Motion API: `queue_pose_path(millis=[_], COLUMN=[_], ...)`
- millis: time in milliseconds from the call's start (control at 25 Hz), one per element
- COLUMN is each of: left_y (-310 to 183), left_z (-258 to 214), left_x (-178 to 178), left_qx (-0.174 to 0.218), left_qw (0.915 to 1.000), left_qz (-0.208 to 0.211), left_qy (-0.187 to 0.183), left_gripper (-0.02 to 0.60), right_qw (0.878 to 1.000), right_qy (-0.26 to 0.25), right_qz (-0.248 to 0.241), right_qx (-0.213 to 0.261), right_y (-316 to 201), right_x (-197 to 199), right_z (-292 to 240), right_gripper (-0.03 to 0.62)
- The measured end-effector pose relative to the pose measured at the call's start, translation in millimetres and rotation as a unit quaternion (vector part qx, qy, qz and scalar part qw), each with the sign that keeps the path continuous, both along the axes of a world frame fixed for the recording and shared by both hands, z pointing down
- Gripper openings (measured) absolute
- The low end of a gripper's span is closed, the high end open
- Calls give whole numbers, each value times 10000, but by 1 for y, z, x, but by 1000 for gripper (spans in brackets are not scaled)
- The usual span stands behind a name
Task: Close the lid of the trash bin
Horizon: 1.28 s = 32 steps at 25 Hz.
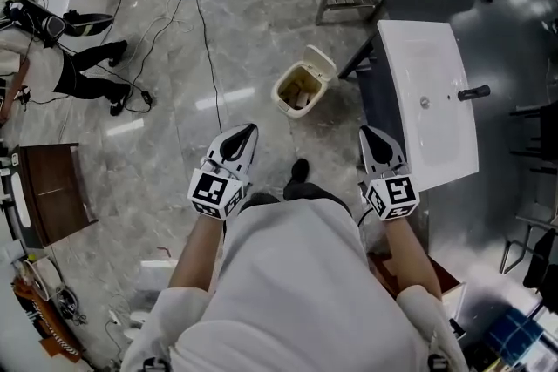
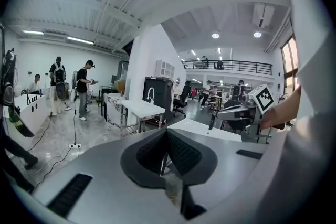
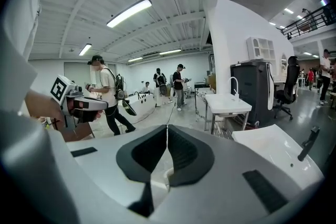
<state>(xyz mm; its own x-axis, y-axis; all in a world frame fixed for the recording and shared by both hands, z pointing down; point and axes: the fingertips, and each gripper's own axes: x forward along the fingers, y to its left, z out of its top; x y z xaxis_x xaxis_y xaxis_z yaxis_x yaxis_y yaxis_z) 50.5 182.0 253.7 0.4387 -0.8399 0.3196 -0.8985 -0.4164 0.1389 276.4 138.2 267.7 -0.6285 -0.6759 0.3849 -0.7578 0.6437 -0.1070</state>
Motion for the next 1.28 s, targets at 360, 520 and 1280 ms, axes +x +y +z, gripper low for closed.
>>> queue_pose_path(millis=[360,520,1280], left_y=[-40,-53,-136], left_z=[0,1,46], left_x=[13,8,-60], left_qx=[-36,-95,-423], left_qw=[9999,9999,9947], left_qz=[-93,-4,926], left_qy=[83,87,130], left_gripper=[5,5,5], right_qw=[9999,9998,9960], right_qy=[-20,8,347], right_qz=[-109,-69,588], right_qx=[-131,-165,-575], right_y=[-38,-49,-110], right_x=[0,-9,-78], right_z=[12,11,47], right_gripper=[31,31,31])
